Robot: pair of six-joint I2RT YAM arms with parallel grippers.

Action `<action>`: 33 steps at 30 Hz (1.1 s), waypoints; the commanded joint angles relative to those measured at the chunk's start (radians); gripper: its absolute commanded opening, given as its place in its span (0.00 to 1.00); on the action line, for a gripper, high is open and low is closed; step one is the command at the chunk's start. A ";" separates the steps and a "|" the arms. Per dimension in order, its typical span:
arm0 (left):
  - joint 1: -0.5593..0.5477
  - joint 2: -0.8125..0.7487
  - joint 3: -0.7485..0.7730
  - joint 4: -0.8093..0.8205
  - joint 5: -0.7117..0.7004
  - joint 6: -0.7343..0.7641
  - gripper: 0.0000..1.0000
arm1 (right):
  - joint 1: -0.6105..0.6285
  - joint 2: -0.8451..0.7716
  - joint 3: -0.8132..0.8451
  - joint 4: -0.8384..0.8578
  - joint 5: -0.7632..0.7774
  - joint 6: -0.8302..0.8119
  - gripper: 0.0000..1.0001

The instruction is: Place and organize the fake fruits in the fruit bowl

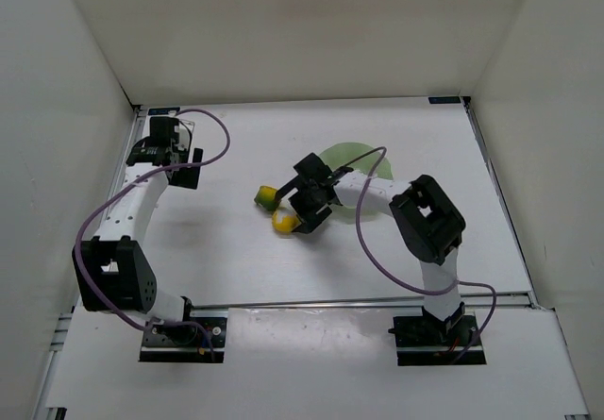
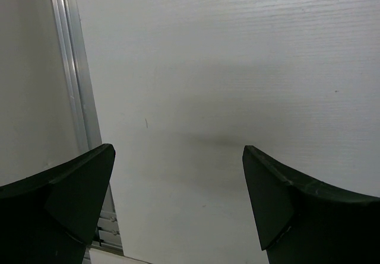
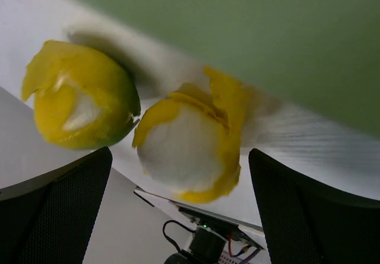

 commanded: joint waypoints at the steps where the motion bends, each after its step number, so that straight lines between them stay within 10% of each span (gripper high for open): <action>1: 0.019 -0.055 -0.011 0.015 0.032 -0.015 1.00 | 0.005 0.050 0.076 0.036 -0.057 0.096 1.00; 9: 0.094 -0.065 -0.040 0.015 0.074 -0.006 1.00 | 0.005 0.082 0.055 0.045 -0.079 0.136 0.82; 17: 0.114 -0.056 -0.031 0.015 0.112 -0.006 1.00 | 0.005 0.064 0.091 0.001 -0.086 0.064 0.32; 33: 0.035 -0.004 -0.011 -0.027 0.167 -0.006 1.00 | 0.033 -0.237 0.160 -0.119 0.153 -0.465 0.26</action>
